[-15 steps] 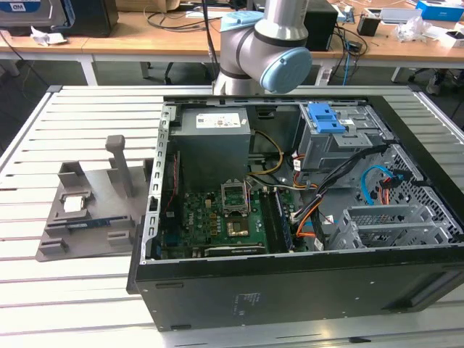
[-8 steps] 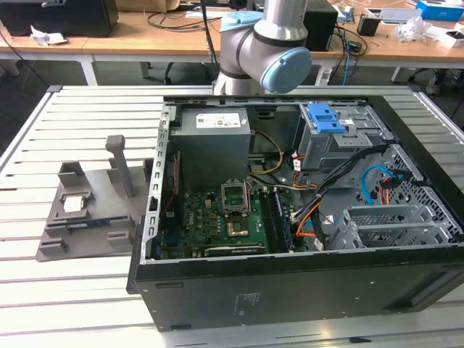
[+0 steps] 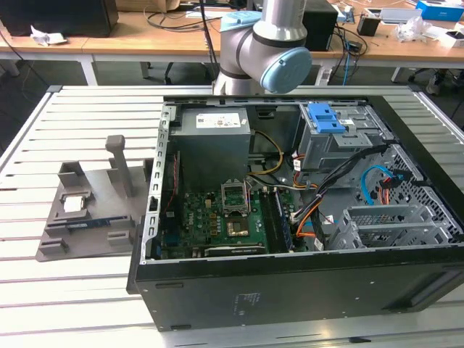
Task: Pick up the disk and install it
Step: 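Pick up the disk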
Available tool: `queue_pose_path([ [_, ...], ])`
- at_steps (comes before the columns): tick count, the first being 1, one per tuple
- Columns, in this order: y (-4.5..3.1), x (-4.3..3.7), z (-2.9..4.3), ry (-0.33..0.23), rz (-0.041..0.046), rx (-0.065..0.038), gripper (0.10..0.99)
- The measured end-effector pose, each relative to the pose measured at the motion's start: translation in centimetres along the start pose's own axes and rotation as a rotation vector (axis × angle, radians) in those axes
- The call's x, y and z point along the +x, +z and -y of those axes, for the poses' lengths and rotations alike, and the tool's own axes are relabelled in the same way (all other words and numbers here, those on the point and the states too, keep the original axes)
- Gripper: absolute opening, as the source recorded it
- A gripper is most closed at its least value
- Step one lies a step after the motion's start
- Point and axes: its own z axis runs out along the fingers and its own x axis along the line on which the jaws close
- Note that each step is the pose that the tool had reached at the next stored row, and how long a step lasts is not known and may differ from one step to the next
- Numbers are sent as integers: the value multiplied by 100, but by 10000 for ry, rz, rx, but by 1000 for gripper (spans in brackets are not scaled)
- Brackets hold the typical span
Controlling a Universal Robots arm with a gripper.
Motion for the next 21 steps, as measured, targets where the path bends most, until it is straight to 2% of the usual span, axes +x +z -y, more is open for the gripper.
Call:
queue_pose_path([
  [15,-469,-3,-17,0,1,-9,369],
  [16,-489,-3,-18,0,1,-9,369],
  [21,-491,-3,-18,0,1,-8,369],
])
